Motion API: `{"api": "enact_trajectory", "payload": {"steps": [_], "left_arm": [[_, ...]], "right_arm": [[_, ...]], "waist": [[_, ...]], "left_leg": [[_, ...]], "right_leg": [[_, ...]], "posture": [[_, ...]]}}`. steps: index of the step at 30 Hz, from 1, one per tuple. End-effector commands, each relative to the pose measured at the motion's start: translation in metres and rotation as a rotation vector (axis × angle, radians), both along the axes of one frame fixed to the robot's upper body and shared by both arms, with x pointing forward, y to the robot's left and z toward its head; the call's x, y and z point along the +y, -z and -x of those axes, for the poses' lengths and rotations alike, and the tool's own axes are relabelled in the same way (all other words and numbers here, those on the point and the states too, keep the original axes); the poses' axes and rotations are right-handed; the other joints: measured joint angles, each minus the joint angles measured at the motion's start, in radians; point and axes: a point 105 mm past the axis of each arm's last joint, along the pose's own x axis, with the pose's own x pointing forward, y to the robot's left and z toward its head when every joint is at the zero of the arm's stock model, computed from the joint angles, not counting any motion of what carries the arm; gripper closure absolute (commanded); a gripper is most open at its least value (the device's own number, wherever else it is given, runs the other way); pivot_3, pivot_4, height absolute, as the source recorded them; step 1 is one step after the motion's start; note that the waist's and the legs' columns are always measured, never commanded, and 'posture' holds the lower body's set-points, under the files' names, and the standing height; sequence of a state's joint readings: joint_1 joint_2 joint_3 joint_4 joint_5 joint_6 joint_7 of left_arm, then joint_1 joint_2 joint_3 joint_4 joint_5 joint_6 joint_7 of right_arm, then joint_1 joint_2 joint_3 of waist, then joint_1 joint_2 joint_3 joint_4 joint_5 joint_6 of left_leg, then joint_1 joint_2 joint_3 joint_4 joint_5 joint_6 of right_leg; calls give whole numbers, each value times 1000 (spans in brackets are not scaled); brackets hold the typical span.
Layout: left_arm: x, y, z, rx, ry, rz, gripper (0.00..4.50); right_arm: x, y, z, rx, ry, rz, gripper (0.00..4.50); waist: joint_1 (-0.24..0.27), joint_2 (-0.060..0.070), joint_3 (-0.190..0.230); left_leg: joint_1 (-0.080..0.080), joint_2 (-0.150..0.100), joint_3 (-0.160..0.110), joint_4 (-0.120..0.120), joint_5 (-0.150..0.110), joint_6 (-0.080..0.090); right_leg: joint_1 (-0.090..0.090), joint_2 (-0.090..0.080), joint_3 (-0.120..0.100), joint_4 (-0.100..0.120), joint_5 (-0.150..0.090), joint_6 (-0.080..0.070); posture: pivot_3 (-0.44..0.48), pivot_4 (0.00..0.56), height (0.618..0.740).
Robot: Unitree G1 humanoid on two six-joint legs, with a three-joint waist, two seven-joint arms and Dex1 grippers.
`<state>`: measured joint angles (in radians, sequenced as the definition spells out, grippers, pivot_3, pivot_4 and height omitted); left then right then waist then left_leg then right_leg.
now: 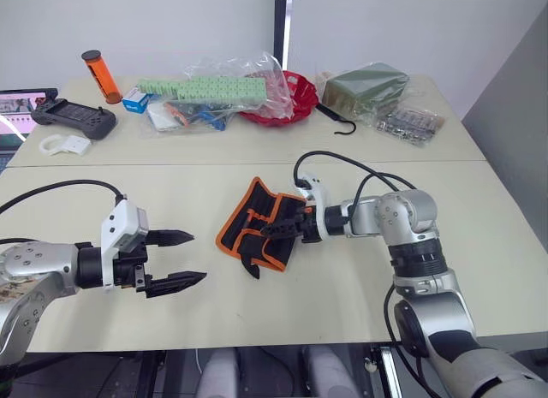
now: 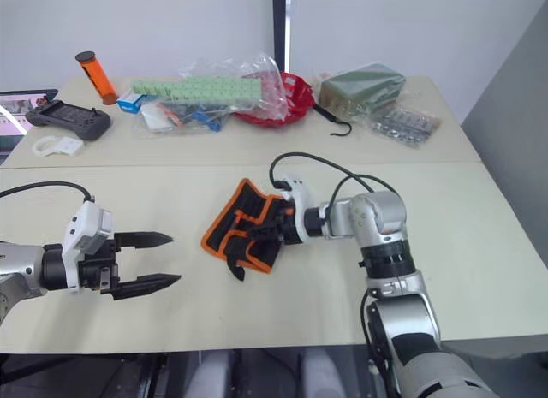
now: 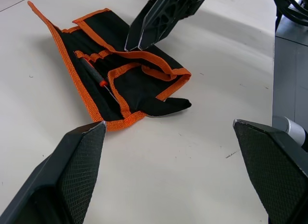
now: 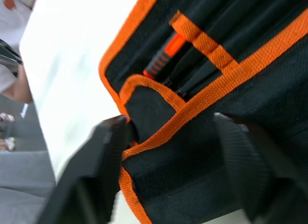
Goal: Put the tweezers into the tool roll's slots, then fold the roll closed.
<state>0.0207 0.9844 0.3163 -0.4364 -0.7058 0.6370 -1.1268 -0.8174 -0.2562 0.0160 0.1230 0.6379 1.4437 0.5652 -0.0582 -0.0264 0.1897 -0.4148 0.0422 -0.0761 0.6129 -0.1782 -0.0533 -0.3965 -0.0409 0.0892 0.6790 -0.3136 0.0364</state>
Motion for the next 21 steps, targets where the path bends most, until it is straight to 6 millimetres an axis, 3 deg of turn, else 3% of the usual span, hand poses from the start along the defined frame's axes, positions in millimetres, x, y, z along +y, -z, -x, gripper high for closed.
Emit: {"api": "enact_trajectory", "payload": {"steps": [1, 5, 9, 12, 14, 21], "left_arm": [[-1, -6, -1, -29, 24, -14, 0], [-2, -6, -3, -36, 35, -14, 0], [-3, -8, -7, -54, 32, -5, 0], [-2, -9, -9, -59, 36, -4, 0], [-2, -9, -11, -63, 34, -4, 0], [2, -9, -18, -90, 3, 6, 0]], "right_arm": [[-4, -16, 1, -35, 4, -68, 33], [-18, -30, -2, -137, 35, -103, 33], [-30, -45, 8, -331, 1, -101, 33], [-25, -69, 25, -555, -60, -174, 887], [-24, -67, 31, -672, -98, -134, 1553], [-26, -23, 26, -753, -151, 12, 3917]], "waist": [[-2, 0, 0], [-3, 0, 0], [0, 0, 0], [-9, 0, 0], [-11, 0, 0], [-9, 0, 0]], "left_leg": [[0, 0, 0, 0, 0, 0], [0, 0, 0, 0, 0, 0], [-1, 0, 0, 0, 0, 0], [-1, 0, 0, 0, 0, 0], [-1, 1, 0, -1, 0, 0], [-1, 1, 0, 0, 0, 0]], "right_leg": [[0, 0, 0, 0, 0, 0], [-1, 0, 0, 0, 0, 0], [-1, 0, 0, -1, 0, 0], [-2, 0, 0, 0, 0, 0], [-2, 1, 1, 0, 0, 0], [-2, 1, 1, 0, 0, 0]], "posture": [[0, 150, 740], [0, 150, 740], [0, 150, 740], [0, 150, 740], [0, 150, 740], [0, 150, 740]]}}
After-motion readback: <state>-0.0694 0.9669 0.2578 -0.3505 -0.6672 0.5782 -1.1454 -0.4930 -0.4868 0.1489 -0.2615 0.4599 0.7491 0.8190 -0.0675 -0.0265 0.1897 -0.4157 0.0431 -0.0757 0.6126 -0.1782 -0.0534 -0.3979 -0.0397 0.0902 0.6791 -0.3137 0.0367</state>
